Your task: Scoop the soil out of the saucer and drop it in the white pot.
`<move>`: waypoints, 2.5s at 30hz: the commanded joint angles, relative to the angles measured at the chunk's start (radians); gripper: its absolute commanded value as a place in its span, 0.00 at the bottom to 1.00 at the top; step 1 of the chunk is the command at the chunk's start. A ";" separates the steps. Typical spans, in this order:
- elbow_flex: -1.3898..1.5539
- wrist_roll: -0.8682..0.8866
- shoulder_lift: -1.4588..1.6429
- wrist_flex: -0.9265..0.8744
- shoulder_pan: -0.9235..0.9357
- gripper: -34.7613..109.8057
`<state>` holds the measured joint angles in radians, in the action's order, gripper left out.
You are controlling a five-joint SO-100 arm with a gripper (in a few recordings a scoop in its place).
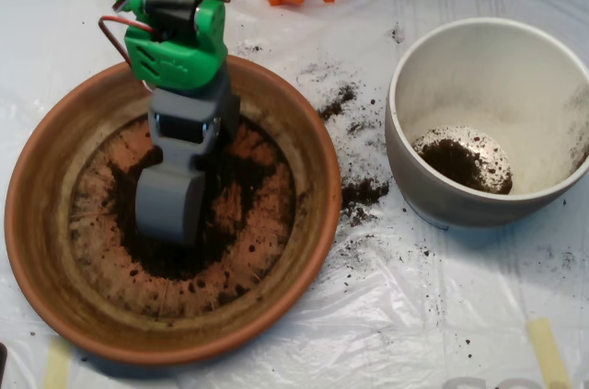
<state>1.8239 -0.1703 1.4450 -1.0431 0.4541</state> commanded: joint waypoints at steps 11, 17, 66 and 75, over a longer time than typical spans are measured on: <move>-0.281 -0.028 -0.176 -0.140 -0.055 0.59; -0.364 -0.025 -0.262 -0.181 -0.046 0.60; -0.334 -0.063 0.000 -0.163 -0.043 0.24; -0.110 -0.112 0.244 -0.071 -0.087 0.24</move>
<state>1.6659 -0.2562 1.4864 -1.1321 0.3835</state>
